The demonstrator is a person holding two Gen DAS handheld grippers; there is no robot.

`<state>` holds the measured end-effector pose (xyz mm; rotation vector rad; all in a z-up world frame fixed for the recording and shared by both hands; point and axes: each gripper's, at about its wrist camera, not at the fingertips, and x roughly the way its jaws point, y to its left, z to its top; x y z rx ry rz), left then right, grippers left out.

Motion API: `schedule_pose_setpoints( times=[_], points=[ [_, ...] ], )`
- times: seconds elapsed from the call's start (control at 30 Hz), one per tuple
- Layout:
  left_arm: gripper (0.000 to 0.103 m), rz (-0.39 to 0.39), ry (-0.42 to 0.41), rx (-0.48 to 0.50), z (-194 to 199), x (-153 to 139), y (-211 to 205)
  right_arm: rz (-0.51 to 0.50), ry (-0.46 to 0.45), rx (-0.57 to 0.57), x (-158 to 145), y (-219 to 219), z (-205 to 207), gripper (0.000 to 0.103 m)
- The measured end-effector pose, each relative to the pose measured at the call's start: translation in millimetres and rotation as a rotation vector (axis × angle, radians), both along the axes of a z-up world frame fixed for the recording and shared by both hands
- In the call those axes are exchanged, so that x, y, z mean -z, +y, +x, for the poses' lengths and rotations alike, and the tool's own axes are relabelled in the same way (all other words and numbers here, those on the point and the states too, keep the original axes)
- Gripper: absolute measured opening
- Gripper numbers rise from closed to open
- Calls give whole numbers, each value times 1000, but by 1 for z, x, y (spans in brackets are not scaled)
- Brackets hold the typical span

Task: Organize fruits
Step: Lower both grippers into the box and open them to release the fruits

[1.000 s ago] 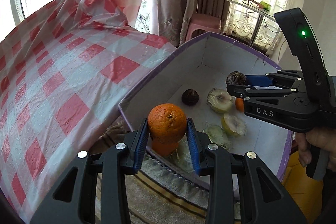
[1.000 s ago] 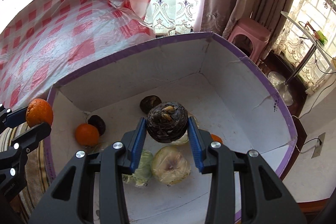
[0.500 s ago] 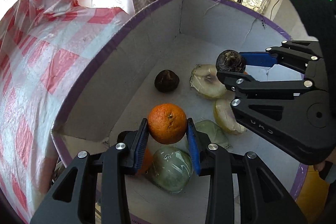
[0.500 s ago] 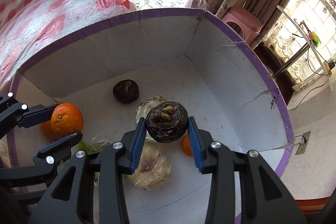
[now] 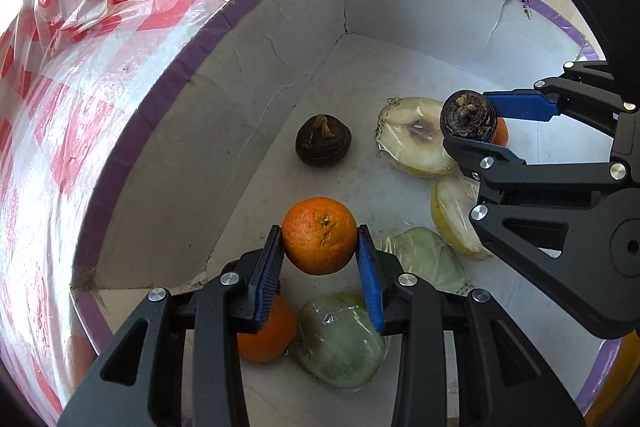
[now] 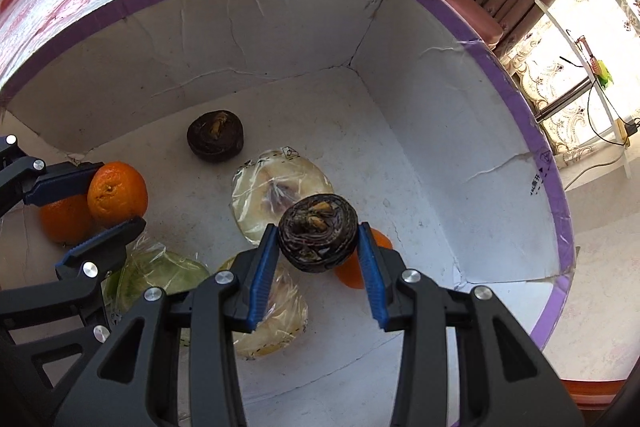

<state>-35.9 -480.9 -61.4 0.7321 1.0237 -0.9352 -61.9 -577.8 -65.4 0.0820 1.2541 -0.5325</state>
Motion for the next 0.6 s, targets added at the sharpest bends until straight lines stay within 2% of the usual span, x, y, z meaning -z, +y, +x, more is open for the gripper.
schedule_pose_setpoints(
  times=[0.13, 0.4, 0.6],
  points=[
    [35, -12, 18, -9, -6, 0, -1, 0, 3, 9, 2, -2, -1, 40],
    [35, -26, 44, -12, 9, -4, 5, -7, 12, 17, 5, -2, 2, 41],
    [42, -32, 51, -10, 13, -6, 7, -2, 17, 14, 5, 0, 1, 41]
  ],
)
